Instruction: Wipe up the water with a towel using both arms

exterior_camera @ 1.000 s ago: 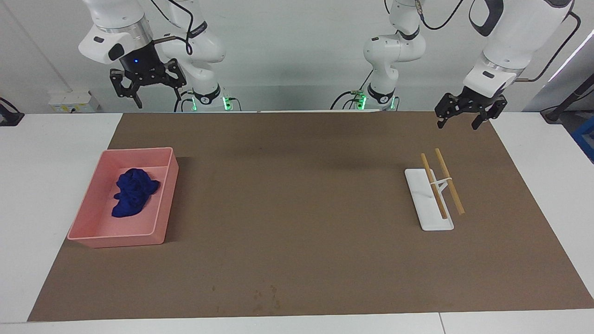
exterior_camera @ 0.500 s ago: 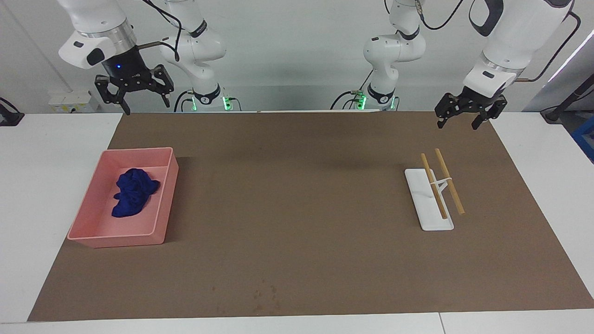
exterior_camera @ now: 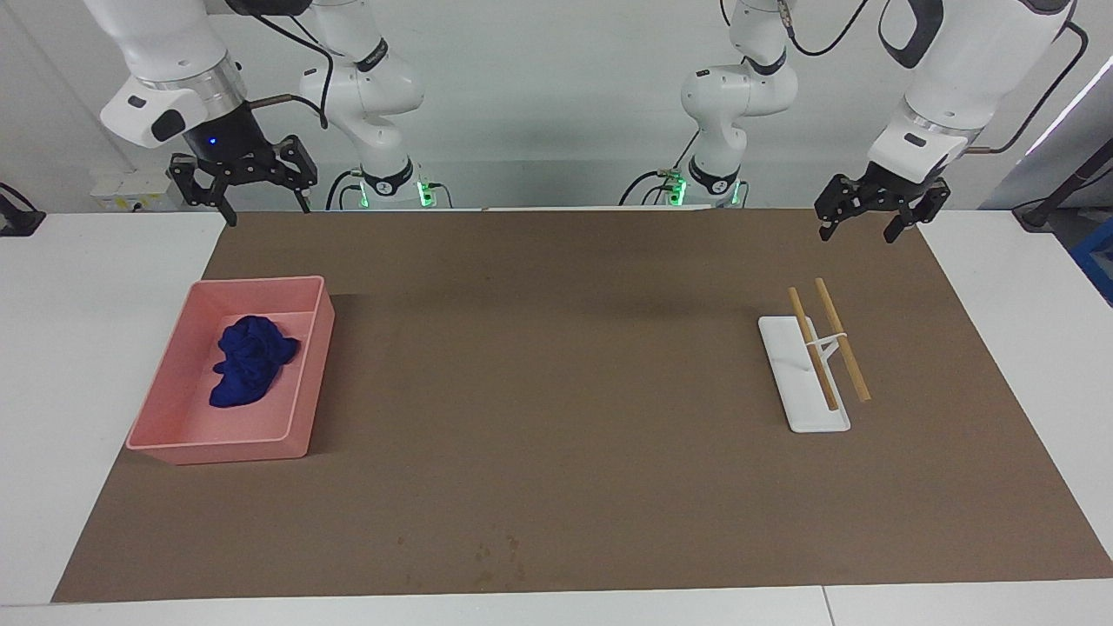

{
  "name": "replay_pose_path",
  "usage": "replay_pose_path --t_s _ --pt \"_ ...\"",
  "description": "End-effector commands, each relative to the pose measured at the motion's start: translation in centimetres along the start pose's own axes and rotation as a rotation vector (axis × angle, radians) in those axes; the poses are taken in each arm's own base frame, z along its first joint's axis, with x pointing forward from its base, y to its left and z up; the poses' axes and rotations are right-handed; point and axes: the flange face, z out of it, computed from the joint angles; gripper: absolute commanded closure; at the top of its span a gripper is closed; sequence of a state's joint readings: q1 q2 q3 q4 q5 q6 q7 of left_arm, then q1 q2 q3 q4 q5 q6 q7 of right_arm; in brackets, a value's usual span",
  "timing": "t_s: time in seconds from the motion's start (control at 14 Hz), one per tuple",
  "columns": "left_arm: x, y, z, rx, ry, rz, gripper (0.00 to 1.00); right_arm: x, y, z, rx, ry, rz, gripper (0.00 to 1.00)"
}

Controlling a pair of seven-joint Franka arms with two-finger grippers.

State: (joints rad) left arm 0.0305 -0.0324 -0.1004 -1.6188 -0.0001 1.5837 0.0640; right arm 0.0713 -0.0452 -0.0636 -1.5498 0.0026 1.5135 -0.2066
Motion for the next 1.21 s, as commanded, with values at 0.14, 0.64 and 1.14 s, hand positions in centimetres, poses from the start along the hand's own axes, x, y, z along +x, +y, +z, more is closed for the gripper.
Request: replay_pose_path --t_s 0.14,0.64,1.14 --pt "-0.7 0.0 -0.1 -0.012 0.002 0.005 0.00 0.8 1.4 -0.4 -0.013 0.004 0.003 0.00" --pt "-0.7 0.0 -0.1 -0.012 0.002 0.005 0.00 -0.3 3.2 0.1 -0.024 -0.013 -0.034 0.00" --pt "-0.7 0.0 -0.1 -0.012 0.002 0.005 0.00 0.4 2.7 0.4 -0.034 0.035 0.029 0.00"
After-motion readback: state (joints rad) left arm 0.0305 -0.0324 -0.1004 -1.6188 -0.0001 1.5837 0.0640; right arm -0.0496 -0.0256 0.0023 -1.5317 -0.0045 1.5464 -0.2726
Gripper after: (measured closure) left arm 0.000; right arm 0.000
